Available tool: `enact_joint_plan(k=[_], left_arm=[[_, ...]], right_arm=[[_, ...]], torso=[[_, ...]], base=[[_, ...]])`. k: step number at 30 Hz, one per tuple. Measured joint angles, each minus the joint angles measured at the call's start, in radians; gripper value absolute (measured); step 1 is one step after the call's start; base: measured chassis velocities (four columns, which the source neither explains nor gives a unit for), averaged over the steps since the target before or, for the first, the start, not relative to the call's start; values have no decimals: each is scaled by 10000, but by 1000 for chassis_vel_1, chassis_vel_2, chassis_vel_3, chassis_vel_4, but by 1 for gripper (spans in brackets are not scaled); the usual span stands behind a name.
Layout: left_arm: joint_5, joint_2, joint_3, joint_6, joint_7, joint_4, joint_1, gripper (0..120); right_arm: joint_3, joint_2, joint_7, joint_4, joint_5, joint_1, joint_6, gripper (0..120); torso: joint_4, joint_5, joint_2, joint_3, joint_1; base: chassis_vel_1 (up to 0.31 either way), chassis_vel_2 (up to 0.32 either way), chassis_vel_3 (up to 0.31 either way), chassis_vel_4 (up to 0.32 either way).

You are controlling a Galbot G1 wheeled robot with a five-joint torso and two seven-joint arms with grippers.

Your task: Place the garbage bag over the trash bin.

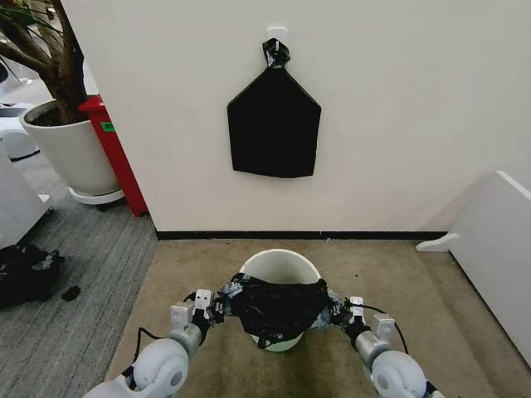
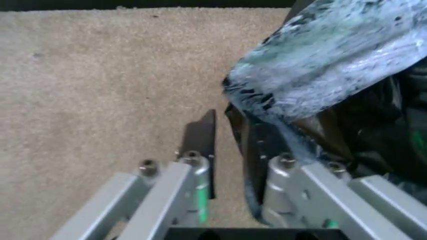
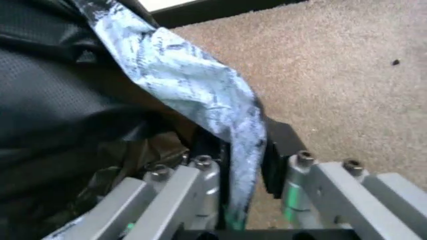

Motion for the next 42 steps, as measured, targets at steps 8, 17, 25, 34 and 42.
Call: enact_joint_plan(k=[8, 17, 25, 34, 42], left_arm=[[15, 346, -520, 43, 70, -656, 647, 51], [-32, 532, -668, 17, 364, -1061, 977, 79], [62, 910, -764, -216, 1039, -1287, 1391, 100], [210, 1140, -819, -641, 1692, -895, 1267, 100], [57, 1103, -785, -715, 1731, -210, 525, 100]], right_arm=[[243, -602, 5, 593, 164, -475, -46, 41], [361, -855, 58, 1048, 292, -732, -46, 70], [507, -1067, 42, 1308, 319, -1072, 16, 98], [602, -1006, 125, 1491, 332, -1250, 77, 100], [649, -945, 199, 1642, 299, -1457, 105, 100]], torso=[[-1, 0, 0, 0, 0], [0, -1, 0, -1, 0], [0, -1, 0, -1, 0], [0, -3, 0, -1, 0], [0, -1, 0, 0, 0]], base=[[0, 0, 0, 0], [0, 0, 0, 0], [0, 0, 0, 0], [0, 0, 0, 0], [0, 0, 0, 0]])
